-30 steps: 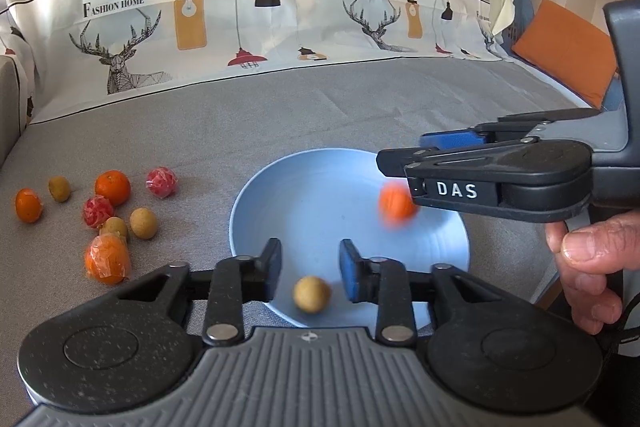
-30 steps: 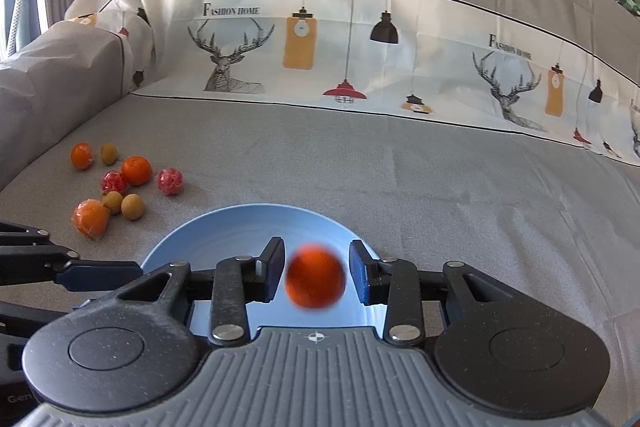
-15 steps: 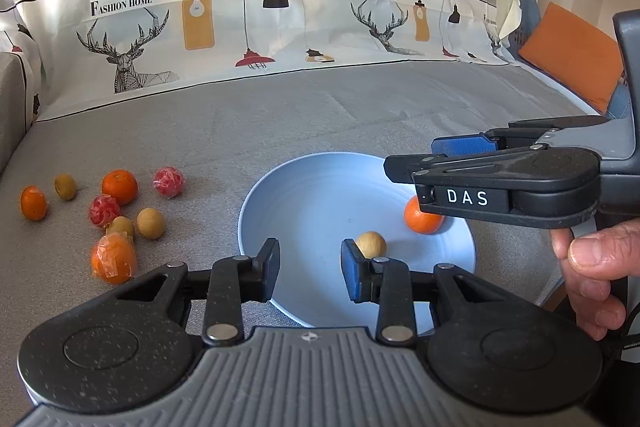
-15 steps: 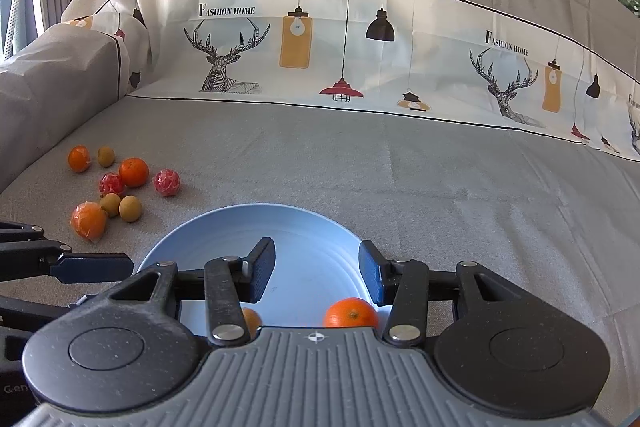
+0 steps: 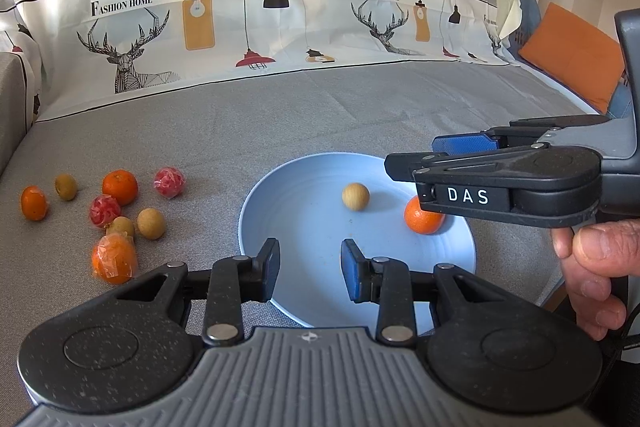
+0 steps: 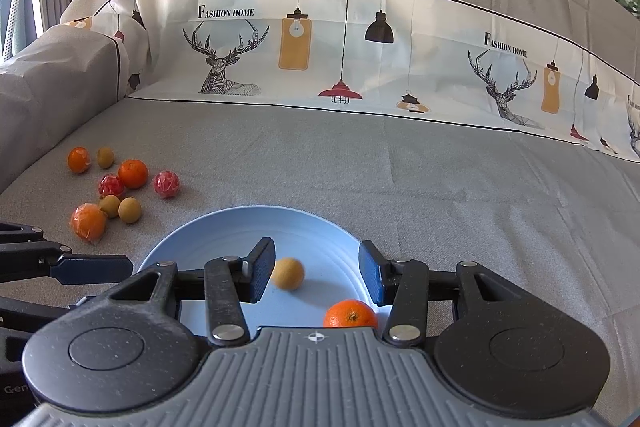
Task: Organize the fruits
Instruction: 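Open both tools to drop the brown fruit and orange onto the plate, then move both tools back to the fruit cluster beside the plate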
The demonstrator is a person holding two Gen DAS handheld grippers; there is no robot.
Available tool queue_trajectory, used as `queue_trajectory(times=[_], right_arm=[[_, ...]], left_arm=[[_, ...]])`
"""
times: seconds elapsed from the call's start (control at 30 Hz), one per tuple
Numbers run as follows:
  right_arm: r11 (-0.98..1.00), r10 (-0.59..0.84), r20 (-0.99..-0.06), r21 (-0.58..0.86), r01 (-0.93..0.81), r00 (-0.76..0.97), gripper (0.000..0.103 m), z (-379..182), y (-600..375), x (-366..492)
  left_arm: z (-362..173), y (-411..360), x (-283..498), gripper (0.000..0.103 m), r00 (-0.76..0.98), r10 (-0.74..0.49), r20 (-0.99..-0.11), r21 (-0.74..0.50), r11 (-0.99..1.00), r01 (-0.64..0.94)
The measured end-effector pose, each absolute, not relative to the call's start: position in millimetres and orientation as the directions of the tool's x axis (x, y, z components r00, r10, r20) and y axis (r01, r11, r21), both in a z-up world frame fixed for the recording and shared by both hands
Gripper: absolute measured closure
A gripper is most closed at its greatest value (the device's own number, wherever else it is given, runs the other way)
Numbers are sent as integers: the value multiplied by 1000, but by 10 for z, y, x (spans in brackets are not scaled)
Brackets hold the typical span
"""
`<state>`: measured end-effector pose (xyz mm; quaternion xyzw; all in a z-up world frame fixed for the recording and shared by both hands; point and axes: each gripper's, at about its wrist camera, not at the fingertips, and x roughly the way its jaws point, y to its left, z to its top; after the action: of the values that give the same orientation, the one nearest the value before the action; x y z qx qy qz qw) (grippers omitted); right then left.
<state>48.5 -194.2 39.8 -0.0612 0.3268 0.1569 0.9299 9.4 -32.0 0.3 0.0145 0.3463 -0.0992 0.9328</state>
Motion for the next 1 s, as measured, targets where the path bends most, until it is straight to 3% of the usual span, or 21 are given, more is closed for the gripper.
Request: queue_trajectory(times=[0.87,1.0], right_arm=[[940,250,-625,-26,-340,740,55,394,-1924,472],[942,254,-616,-18,-336,746,57,409,-1941,476]], left_arm=[[6,-319,92,66,741,-174,-648,-40,980,195],[37,-308,80,72,748,-181,-639,-48,979,196]])
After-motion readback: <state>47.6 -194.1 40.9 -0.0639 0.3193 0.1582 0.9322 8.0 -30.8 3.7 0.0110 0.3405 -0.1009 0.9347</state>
